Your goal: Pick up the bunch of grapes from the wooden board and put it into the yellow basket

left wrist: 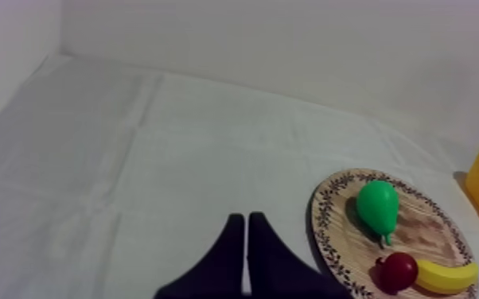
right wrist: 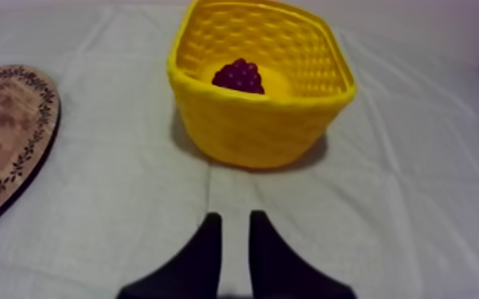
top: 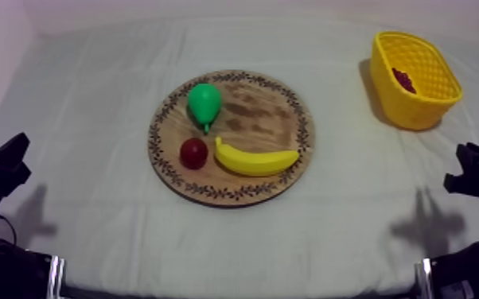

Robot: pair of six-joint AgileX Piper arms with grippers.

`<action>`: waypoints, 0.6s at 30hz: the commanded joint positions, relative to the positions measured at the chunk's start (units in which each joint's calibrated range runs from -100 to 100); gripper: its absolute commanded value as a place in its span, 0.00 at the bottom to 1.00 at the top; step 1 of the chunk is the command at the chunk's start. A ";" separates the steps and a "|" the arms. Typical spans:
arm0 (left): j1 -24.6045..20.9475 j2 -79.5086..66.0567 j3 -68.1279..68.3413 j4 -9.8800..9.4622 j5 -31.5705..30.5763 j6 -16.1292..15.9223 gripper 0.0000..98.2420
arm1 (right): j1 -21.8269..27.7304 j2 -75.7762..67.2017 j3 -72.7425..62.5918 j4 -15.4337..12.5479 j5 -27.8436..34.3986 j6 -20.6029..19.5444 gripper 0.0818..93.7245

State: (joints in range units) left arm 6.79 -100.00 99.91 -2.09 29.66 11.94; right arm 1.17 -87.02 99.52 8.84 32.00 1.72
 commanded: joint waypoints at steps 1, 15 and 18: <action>-0.02 0.00 -0.02 0.01 0.00 0.02 0.00 | 0.03 -4.05 0.06 -2.72 1.01 3.36 0.04; -0.02 0.00 -0.02 0.01 0.00 0.03 0.00 | 0.97 -8.61 0.26 -9.38 5.92 10.22 0.00; -0.02 0.00 -0.02 0.01 0.00 0.02 0.00 | 1.02 -8.64 0.25 -9.49 5.96 9.67 0.00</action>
State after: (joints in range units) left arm 6.79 -100.00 99.91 -2.09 29.66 11.97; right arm 2.20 -95.69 99.79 -0.60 38.03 12.09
